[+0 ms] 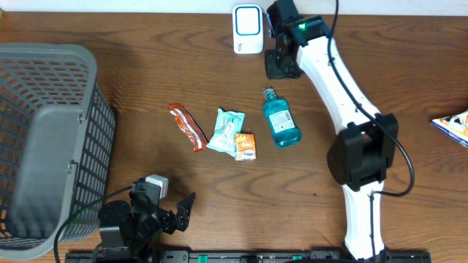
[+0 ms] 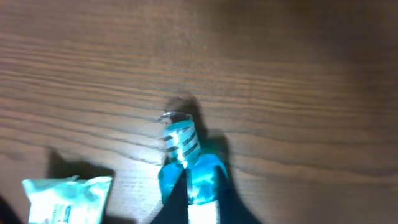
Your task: Scan the item barcode
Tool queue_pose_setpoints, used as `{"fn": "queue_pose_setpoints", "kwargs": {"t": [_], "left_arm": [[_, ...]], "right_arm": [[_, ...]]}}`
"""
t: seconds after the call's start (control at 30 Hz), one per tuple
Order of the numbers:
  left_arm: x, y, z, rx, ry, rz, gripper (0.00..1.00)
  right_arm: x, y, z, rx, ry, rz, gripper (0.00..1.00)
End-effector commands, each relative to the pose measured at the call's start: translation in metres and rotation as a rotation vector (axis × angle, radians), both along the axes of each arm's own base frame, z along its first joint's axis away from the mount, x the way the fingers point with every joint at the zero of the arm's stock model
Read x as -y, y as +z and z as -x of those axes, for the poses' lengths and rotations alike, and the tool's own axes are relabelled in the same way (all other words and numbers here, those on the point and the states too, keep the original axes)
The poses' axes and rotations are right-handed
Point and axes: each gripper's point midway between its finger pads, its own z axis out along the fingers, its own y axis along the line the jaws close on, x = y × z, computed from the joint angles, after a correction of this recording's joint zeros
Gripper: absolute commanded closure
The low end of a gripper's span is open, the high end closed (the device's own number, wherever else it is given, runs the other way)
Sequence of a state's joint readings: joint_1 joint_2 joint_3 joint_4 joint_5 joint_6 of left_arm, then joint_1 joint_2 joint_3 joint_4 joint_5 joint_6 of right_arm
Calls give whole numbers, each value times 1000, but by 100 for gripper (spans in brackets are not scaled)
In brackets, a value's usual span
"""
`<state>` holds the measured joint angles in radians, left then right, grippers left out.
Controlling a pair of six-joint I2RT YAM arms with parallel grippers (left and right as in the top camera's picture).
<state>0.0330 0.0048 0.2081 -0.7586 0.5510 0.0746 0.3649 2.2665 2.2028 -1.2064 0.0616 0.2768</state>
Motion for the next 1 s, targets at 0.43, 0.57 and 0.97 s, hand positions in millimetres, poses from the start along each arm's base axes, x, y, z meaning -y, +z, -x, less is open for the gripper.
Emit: {"fn": "queue_pose_setpoints", "kwargs": {"t": [0.43, 0.57, 0.97], "left_arm": [[-1, 1, 0, 1, 6, 2, 2], [-1, 1, 0, 1, 6, 3, 2], [-1, 1, 0, 1, 6, 2, 2]], "right_arm": [[0, -65, 49, -281, 357, -231, 14], [12, -99, 48, -347, 316, -262, 14], [-7, -123, 65, -414, 388, -303, 17]]}}
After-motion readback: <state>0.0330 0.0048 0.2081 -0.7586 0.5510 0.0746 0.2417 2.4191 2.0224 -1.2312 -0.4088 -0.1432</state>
